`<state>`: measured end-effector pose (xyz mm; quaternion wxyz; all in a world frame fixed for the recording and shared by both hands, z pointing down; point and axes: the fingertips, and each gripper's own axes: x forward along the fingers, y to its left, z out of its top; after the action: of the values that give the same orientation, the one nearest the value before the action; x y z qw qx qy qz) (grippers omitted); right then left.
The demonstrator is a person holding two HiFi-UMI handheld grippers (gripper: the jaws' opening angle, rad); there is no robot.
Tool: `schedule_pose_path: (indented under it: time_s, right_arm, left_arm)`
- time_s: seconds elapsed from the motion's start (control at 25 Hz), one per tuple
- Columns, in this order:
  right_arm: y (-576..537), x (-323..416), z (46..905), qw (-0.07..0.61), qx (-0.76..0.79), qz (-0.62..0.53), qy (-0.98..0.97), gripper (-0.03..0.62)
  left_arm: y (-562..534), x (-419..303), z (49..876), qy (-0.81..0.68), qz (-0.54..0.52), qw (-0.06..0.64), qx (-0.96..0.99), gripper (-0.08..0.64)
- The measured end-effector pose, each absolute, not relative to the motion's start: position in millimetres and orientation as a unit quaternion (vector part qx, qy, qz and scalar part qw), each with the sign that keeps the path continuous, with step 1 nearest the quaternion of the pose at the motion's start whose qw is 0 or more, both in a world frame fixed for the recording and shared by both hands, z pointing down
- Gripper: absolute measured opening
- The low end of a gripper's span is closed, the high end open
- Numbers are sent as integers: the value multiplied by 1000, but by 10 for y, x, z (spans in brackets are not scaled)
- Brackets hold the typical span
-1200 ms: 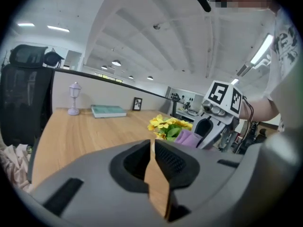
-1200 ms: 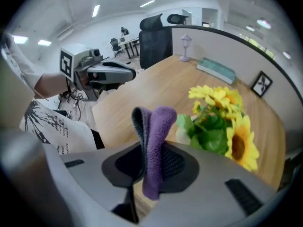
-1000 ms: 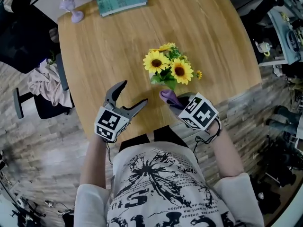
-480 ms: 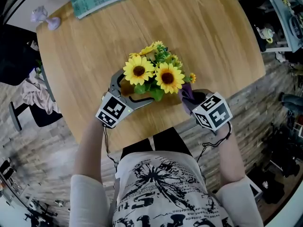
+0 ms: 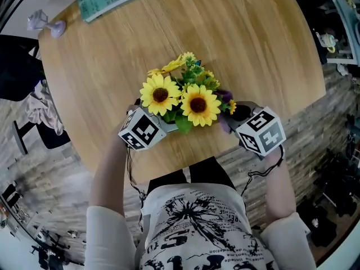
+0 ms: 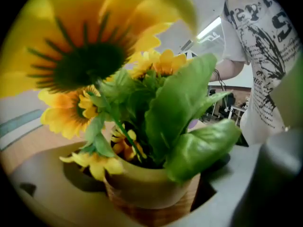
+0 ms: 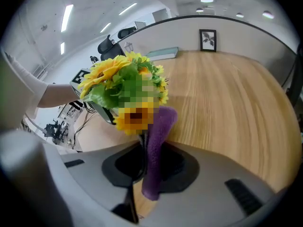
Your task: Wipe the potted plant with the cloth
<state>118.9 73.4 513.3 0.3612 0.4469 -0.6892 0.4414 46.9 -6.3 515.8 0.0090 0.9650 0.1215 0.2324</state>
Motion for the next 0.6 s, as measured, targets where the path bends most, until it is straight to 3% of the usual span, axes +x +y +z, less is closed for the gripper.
schedule_pose_path:
  time_s: [0.12,0.4,0.6]
  right_arm:
    - [698,1221,5130,358,438,439,-698,80]
    - [601,1307,5137,356,434,431,-707,80]
    - [441,1297,5026,346,443,422,-711,80]
  left_arm:
    - [-105,498,5189,96,234,3,967,543]
    - [-129,479,5184,45,236,11,971,537]
    - [-295,412,4874,-13,214,61,975,537]
